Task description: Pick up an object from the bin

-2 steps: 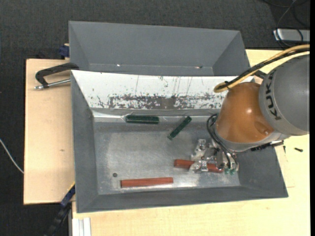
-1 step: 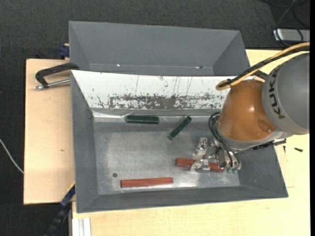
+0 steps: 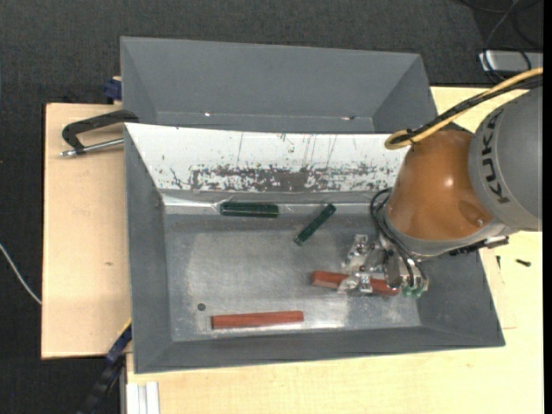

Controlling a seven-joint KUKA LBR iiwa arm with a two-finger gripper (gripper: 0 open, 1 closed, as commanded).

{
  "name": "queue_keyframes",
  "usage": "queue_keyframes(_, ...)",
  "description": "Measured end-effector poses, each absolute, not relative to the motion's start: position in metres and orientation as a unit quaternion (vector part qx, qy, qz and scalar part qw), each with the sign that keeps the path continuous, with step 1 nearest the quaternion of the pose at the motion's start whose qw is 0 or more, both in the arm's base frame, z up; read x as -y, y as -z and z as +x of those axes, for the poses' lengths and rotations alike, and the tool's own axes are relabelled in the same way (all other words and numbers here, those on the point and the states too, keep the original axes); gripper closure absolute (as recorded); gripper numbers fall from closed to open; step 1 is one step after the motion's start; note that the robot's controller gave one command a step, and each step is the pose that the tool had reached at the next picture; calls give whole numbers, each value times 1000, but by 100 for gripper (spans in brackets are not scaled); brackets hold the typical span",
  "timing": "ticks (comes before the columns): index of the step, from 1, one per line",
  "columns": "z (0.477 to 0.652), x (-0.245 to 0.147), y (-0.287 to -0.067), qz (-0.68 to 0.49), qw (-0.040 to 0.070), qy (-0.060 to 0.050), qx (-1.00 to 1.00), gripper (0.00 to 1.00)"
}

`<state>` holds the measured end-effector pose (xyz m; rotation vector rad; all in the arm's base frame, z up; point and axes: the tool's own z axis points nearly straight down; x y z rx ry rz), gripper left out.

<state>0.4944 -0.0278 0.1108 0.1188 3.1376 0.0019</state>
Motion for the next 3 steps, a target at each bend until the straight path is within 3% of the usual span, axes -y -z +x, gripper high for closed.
queue_keyframes(1,496,28,-120,38,5,0,-999,100)
queue_keyframes(3,495,27,-131,38,0,-1,-999,100)
